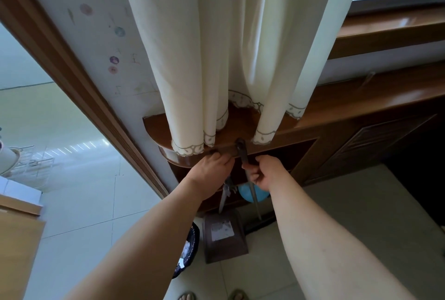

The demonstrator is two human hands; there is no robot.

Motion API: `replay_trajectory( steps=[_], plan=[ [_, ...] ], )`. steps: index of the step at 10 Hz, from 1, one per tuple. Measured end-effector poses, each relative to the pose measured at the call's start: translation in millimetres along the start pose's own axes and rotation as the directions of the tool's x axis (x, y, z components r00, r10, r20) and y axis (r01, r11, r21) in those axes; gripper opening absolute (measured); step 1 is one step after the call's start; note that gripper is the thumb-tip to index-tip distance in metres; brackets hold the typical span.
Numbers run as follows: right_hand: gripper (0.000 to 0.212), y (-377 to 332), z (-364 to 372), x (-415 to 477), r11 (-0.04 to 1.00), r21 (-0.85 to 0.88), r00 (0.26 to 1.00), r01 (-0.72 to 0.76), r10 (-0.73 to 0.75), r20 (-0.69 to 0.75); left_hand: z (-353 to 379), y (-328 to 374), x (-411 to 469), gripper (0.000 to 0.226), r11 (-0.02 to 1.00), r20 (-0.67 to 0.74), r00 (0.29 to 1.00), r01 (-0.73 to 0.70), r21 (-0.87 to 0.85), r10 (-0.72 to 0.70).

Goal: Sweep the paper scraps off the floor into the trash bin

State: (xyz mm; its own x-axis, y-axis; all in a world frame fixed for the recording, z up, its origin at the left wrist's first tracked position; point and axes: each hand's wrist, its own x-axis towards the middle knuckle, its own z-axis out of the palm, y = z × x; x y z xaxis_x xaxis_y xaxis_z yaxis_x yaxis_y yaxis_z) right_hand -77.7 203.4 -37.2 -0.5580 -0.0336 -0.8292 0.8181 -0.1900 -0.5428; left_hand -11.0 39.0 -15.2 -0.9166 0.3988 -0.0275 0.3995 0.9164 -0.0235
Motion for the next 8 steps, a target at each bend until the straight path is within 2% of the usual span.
replay_trajectory(
  steps=[1,3,5,8],
  plan=[
    [0.015,3.2,1.0,-8.9,1.0,-0.013,1.0,0.017,-0.017,0.012,-5.2,3.5,-10.0,0.053,0.999,0.011,1.0,0.029,-0.013,-0.029],
    [0.037,10.1,-4.3,-35.6,0.999,-0.01,0.999,0.053,-0.053,-0.005,-20.0,8.3,-24.3,0.059,0.999,0.003,0.999,0.038,-0.002,-0.038],
    [0.039,18.2,-17.6,-74.9,0.989,-0.035,0.985,0.146,-0.148,-0.088,-44.3,15.0,-34.8,0.059,0.999,-0.049,0.999,-0.012,0.033,0.014],
    [0.038,69.4,-7.3,-155.4,0.964,0.096,0.964,0.247,-0.234,-0.129,-69.3,2.5,-100.8,0.051,0.994,-0.099,0.991,-0.089,0.07,0.095]
  ],
)
